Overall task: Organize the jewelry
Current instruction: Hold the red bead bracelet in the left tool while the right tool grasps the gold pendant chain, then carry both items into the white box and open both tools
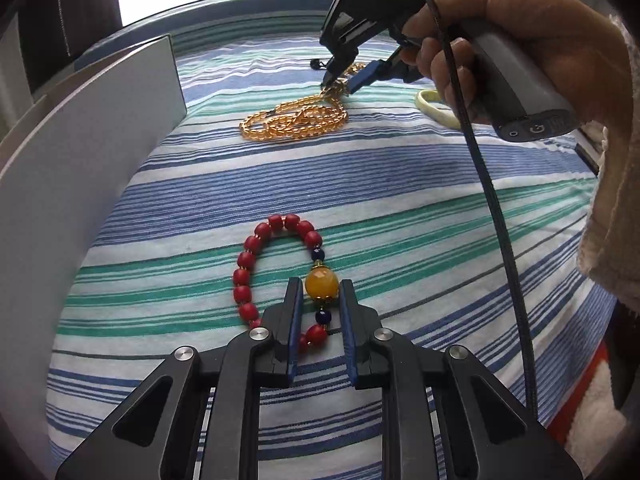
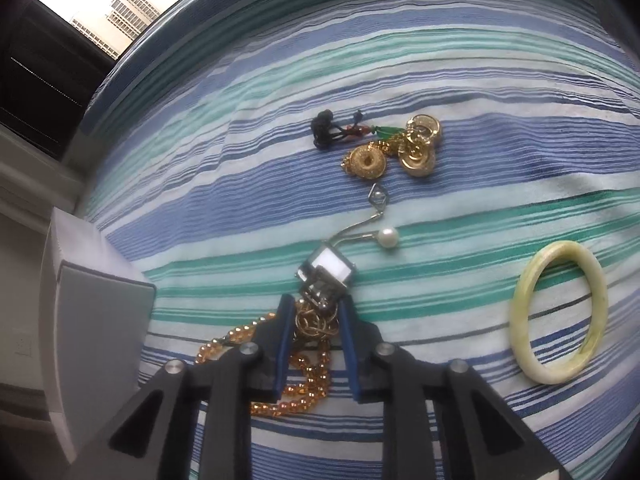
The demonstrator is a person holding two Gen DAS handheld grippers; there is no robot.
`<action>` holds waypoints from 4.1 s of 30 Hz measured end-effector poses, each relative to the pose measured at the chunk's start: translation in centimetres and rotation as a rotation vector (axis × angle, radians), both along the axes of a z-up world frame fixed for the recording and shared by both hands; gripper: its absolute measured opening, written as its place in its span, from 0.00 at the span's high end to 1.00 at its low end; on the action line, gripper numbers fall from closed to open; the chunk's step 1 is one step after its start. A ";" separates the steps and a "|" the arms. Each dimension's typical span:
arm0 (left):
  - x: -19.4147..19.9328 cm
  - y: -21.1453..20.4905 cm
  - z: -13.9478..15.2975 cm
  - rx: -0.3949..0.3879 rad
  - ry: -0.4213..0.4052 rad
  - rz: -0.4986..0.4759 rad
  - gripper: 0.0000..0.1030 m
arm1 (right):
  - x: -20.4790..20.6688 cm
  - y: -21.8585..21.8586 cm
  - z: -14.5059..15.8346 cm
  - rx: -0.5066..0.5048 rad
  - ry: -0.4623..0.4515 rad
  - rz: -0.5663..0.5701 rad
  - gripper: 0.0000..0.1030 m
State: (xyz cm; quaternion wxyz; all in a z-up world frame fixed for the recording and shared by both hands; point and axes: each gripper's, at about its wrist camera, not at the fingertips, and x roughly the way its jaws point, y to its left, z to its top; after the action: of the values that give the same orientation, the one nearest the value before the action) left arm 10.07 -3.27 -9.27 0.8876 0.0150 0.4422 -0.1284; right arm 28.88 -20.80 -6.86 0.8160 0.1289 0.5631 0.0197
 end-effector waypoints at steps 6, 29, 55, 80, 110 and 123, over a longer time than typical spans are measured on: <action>-0.6 -0.3 0.1 0.008 -0.005 -0.005 0.79 | -1.0 -1.3 3.7 0.014 -0.069 0.086 0.79; -0.6 0.2 0.6 -0.224 0.102 -0.150 0.29 | -23.6 -8.5 2.2 -0.090 -0.167 0.200 0.51; 0.8 -1.3 0.2 -0.018 0.089 -0.063 0.77 | -30.0 -10.1 2.2 -0.087 -0.269 0.078 0.47; -2.7 8.4 6.9 -0.474 0.049 0.077 0.85 | -23.9 -5.9 6.3 -0.062 -0.293 0.243 0.84; -12.3 35.4 15.4 -0.371 -0.188 0.729 0.85 | -15.2 26.4 18.8 0.230 -0.421 0.874 0.94; -12.1 36.5 8.4 -0.222 -0.018 0.859 0.59 | -11.9 31.8 7.0 0.104 -0.210 0.852 0.66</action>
State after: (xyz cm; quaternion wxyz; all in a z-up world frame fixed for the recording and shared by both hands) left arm -2.05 33.21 -0.91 0.8605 -0.2645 0.3838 0.2056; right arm 16.95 11.04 0.11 0.7803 -0.0767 0.4784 0.3955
